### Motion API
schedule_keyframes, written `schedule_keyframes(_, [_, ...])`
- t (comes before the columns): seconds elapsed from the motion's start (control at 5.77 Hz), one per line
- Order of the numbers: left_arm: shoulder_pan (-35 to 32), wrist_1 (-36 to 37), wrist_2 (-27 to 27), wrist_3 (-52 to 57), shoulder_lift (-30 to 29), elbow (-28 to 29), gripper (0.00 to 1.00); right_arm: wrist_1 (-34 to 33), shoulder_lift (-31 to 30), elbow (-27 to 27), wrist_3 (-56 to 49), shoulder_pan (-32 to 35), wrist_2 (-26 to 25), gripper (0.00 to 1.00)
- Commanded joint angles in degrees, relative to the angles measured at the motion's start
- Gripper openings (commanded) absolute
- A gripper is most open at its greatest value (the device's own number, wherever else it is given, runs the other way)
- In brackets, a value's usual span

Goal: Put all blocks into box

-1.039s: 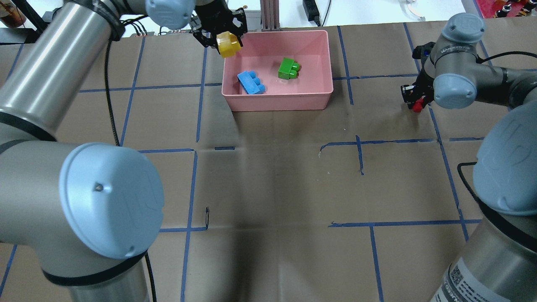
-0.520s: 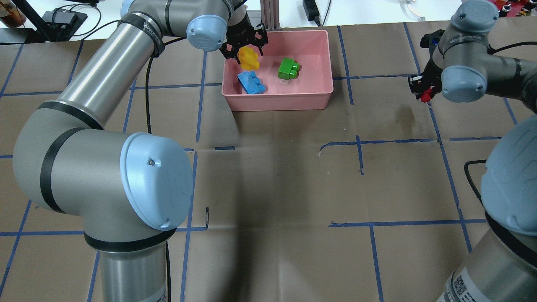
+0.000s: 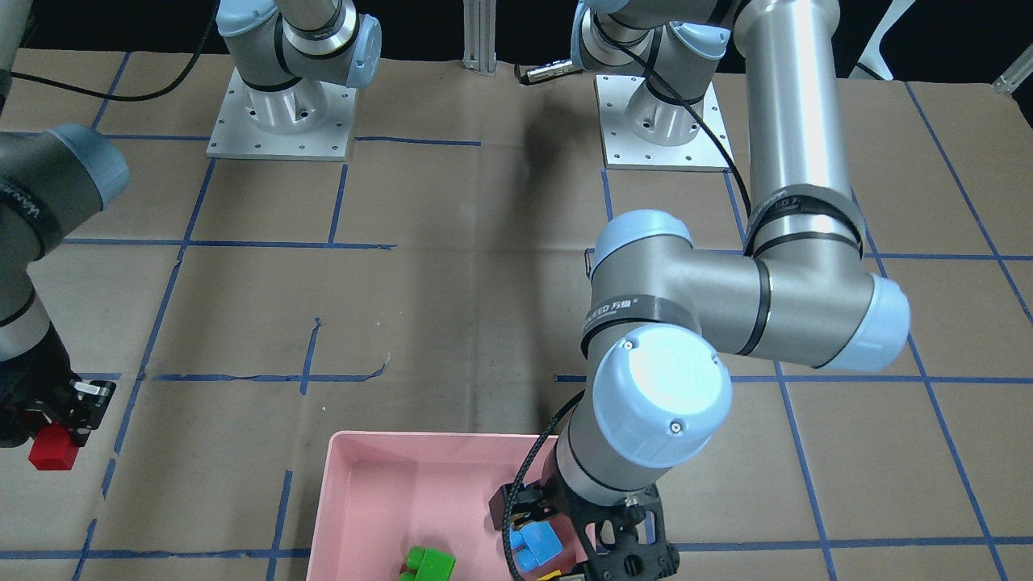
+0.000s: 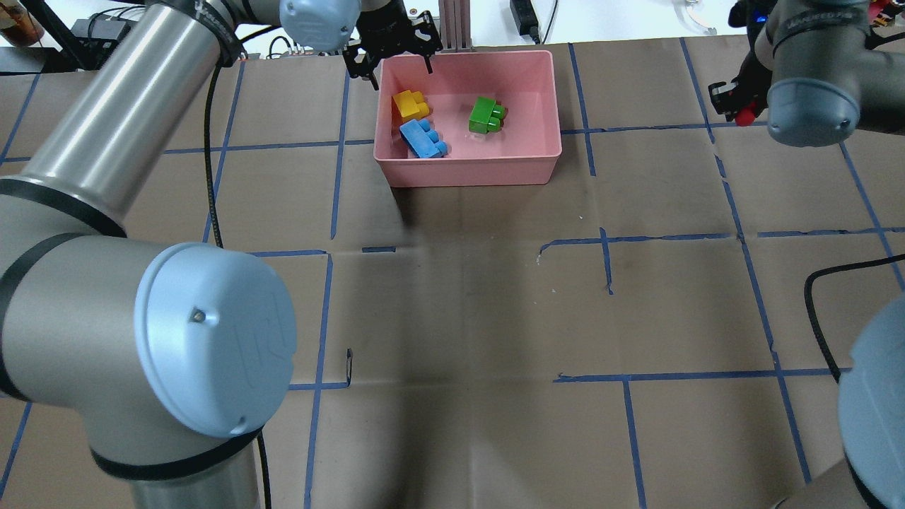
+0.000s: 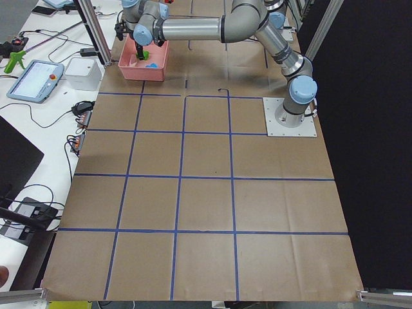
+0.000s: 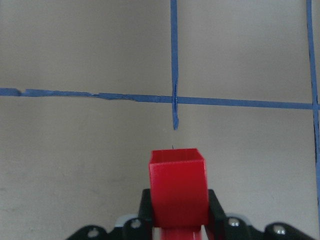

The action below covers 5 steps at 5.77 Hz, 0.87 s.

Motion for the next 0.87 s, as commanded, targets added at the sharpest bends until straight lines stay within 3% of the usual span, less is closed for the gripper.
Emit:
schedule_keyframes(0.0, [2.8,-5.6,2.8,9.0,11.2,-8.9,0.99,-1.2,-2.4,-1.2,-2.5,7.5,4.2,0.08])
schedule_keyframes(0.17, [5.9,-5.6,2.7,14.1,19.0,-17.3,0.99,-1.2,0.0,-6.6,-2.6,11.1,6.4,0.08])
schedule_keyframes(0.52, [8.3,-5.1,2.8,19.7,34.0,-33.0,0.99,-4.7,10.6,-18.3,-6.5,19.5,5.7,0.08])
schedule_keyframes(0.69, [8.3,-5.4,2.8,19.7,37.5,-35.6,0.99,-4.6,14.3,-21.7,-6.5,21.0,6.2,0.11])
